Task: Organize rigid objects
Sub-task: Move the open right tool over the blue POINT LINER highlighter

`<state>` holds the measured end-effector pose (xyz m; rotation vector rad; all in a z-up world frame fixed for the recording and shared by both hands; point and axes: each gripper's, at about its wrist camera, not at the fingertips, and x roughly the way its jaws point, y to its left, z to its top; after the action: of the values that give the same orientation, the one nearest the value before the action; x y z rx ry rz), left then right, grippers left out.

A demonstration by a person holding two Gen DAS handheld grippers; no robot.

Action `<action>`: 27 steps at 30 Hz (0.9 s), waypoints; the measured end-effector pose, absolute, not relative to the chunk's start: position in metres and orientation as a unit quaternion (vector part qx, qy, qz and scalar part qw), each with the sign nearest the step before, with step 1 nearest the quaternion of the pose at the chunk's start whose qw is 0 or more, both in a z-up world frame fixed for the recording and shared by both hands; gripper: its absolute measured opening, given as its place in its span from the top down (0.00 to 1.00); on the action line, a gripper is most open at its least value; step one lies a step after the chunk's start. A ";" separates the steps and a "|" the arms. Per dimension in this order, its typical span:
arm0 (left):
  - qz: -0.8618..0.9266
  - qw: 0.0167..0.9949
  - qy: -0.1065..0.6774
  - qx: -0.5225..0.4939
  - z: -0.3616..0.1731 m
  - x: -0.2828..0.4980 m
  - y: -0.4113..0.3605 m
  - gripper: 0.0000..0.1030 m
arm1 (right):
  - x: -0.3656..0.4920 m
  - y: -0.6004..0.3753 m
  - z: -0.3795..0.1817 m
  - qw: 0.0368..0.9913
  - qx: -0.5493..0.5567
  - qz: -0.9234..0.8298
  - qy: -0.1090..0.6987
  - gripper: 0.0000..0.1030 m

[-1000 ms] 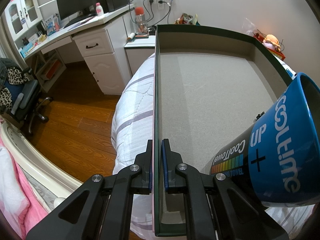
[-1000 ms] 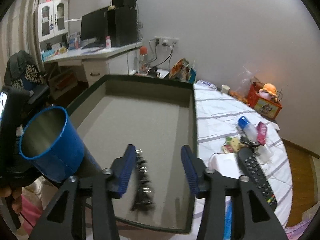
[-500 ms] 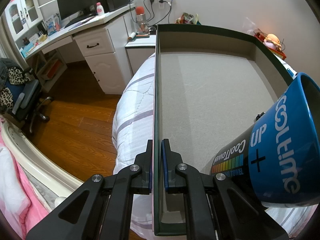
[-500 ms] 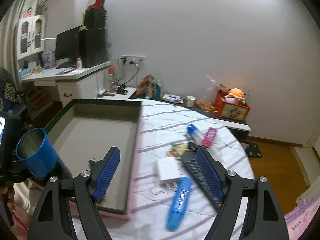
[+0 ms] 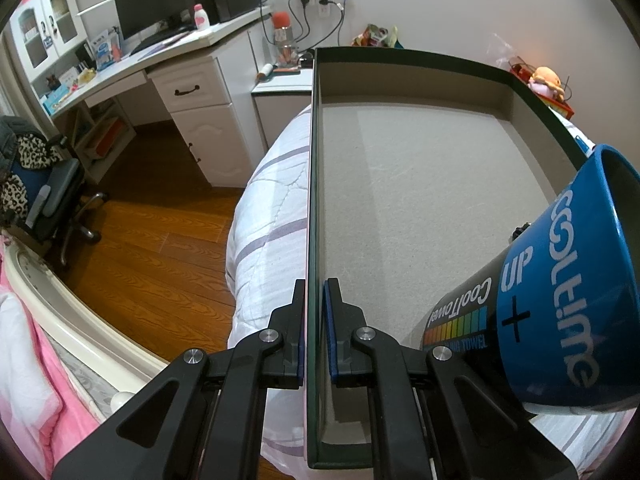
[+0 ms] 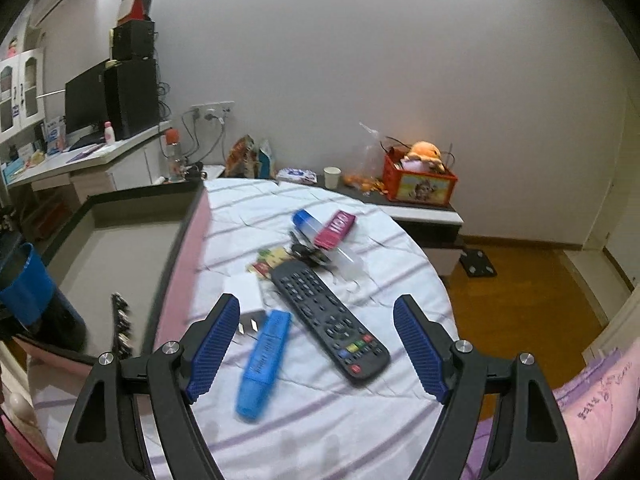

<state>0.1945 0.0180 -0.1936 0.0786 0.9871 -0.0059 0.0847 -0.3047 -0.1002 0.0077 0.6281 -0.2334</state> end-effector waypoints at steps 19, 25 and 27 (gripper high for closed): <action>0.002 0.882 0.469 0.045 -0.187 0.182 0.018 0.93 | 0.081 -0.312 -0.118 0.937 0.017 -0.105 0.333 0.22; 0.002 0.882 0.469 0.045 -0.187 0.182 0.018 0.93 | 0.090 -0.303 -0.135 0.931 0.031 -0.077 0.355 0.22; 0.002 0.882 0.469 0.046 -0.187 0.184 0.017 0.93 | 0.094 -0.299 -0.141 0.928 0.034 -0.073 0.365 0.22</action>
<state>0.1842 0.0169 -0.1867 0.0952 0.9769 0.0044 0.0936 -0.2988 -0.1412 0.0698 0.7477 -0.1505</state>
